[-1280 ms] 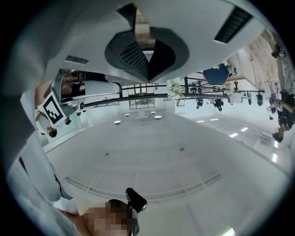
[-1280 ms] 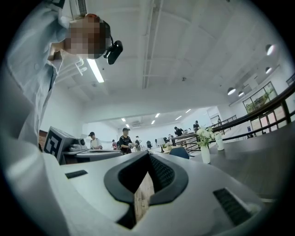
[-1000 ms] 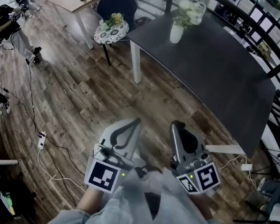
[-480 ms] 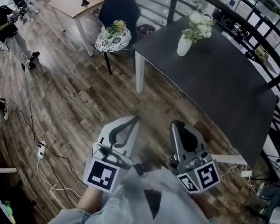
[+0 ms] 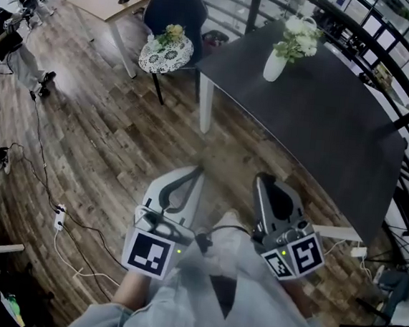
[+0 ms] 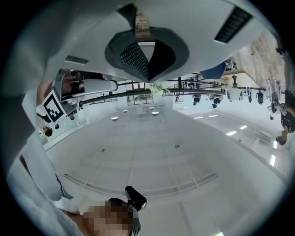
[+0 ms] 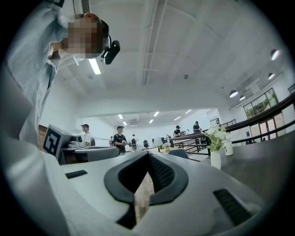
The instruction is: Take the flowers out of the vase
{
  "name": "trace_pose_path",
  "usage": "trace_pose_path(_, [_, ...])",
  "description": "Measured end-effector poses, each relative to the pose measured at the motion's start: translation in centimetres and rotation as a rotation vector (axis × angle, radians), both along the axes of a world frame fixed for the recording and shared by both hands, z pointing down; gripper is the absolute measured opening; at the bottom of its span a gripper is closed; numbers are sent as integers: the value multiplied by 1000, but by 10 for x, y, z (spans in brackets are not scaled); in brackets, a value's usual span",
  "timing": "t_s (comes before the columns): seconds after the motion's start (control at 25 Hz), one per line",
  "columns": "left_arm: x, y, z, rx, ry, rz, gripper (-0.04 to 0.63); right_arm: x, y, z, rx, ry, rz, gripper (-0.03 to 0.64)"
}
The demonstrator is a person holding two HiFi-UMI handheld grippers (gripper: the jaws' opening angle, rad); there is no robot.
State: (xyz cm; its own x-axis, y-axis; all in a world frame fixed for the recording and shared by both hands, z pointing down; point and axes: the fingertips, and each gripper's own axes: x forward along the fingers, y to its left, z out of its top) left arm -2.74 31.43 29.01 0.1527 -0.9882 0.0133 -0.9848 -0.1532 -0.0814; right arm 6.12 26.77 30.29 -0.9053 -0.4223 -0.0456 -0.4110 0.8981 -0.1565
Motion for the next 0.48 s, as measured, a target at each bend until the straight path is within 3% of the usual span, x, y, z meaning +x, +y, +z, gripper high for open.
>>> trace_pose_path(0.48, [-15,-41,3,5,13,-10,-2,-27,-46,0,10,4,-33,-2])
